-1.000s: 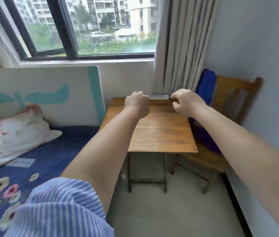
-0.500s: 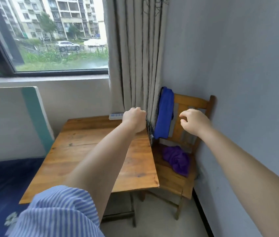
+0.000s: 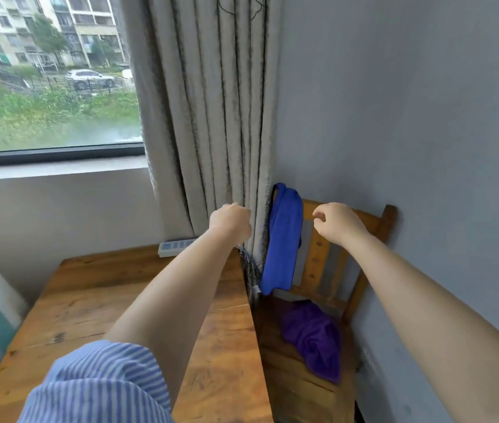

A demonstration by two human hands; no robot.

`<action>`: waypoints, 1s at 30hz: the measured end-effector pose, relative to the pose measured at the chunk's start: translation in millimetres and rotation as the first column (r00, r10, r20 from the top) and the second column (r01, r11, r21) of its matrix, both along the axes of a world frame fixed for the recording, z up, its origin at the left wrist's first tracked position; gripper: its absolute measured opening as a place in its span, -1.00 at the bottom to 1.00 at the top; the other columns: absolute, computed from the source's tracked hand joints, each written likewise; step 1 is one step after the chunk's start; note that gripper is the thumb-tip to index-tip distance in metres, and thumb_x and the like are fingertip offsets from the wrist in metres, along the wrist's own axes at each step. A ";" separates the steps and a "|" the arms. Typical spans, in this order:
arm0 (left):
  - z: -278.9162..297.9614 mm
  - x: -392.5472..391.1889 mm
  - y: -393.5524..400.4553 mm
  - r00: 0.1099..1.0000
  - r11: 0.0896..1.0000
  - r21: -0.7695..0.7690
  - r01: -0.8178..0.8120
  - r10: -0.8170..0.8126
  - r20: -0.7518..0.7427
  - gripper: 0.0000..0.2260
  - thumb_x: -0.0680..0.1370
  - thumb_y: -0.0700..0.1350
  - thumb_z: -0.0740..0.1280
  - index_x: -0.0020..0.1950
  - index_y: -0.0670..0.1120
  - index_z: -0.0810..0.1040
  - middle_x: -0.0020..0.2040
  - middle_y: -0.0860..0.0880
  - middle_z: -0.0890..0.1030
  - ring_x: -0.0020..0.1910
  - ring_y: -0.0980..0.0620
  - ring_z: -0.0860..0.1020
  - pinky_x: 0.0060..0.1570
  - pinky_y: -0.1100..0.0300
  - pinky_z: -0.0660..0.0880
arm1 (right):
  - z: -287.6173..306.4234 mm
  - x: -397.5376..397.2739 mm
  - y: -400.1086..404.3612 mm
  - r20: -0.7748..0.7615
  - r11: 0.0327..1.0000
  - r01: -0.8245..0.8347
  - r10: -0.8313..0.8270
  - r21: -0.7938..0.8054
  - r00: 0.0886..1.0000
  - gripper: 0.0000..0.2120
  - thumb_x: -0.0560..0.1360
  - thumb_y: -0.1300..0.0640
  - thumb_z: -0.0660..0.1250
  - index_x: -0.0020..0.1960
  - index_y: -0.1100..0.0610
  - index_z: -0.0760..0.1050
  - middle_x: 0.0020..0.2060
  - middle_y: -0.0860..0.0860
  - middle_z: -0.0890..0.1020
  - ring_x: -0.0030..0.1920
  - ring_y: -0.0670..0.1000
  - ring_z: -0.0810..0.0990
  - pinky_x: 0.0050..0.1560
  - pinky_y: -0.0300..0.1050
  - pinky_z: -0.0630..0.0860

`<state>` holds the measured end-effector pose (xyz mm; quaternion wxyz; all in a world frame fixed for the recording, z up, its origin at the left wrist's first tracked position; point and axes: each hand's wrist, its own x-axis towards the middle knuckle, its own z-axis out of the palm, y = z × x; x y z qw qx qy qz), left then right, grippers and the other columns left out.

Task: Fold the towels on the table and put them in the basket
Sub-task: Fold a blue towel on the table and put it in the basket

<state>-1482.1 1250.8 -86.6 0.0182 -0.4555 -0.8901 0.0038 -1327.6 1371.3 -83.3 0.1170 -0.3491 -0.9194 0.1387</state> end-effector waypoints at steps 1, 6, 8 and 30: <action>-5.6 -4.1 9.8 1.000 1.000 0.000 0.008 -0.008 0.015 -0.74 0.58 -0.21 0.11 0.20 -0.17 0.48 0.19 -0.16 0.48 0.18 -0.17 0.46 -0.09 0.07 0.40 | -4.1 -5.8 9.5 -0.011 1.000 0.003 -0.003 -0.029 1.000 -0.68 0.56 0.22 0.12 0.28 0.23 0.41 0.24 0.15 0.51 0.20 0.12 0.50 0.09 -0.11 0.46; -36.2 -28.0 73.8 0.993 1.000 -0.004 -0.003 0.004 0.116 -0.74 0.60 -0.19 0.10 0.23 -0.16 0.46 0.20 -0.15 0.49 0.16 -0.15 0.48 -0.06 0.06 0.45 | -23.1 -47.5 73.5 -0.015 0.994 0.028 -0.030 -0.102 0.999 -0.73 0.55 0.22 0.13 0.15 0.32 0.49 0.12 0.21 0.58 0.10 0.14 0.54 0.07 -0.04 0.50; -46.6 -39.2 105.5 0.987 0.999 0.008 -0.038 0.036 0.159 -0.73 0.61 -0.17 0.08 0.26 -0.15 0.44 0.21 -0.14 0.50 0.16 -0.15 0.48 -0.09 0.08 0.43 | -36.2 -68.5 107.9 -0.020 0.991 0.017 -0.020 -0.133 1.000 -0.73 0.56 0.21 0.13 0.12 0.32 0.51 0.07 0.21 0.59 0.07 0.15 0.55 0.02 -0.06 0.49; -112.8 -104.2 258.7 0.876 0.841 0.417 -0.346 0.131 0.464 -0.71 0.59 -0.10 0.20 0.28 -0.13 0.50 0.22 -0.08 0.50 0.11 -0.04 0.52 -0.02 0.21 0.41 | -152.7 -165.3 220.4 -0.362 0.999 -0.026 0.033 0.023 0.932 -0.84 0.17 0.35 0.55 -0.30 0.21 0.63 -0.39 0.10 0.63 -0.35 0.19 0.60 -0.35 0.02 0.52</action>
